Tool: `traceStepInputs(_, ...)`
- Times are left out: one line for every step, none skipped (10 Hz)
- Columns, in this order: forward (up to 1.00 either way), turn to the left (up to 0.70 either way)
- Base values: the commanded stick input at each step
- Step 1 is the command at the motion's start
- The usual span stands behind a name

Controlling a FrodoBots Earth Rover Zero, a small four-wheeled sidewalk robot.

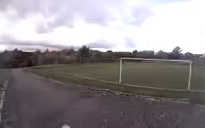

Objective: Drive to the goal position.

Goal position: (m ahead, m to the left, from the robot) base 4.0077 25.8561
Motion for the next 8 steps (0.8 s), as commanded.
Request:
traceStepInputs(0.70, 0.35)
traceStepInputs(0.70, 0.35)
traceStepInputs(0.70, 0.35)
traceStepInputs(0.70, 0.35)
traceStepInputs(0.70, 0.35)
traceStepInputs(0.70, 0.35)
traceStepInputs(0.70, 0.35)
traceStepInputs(0.65, 0.40)
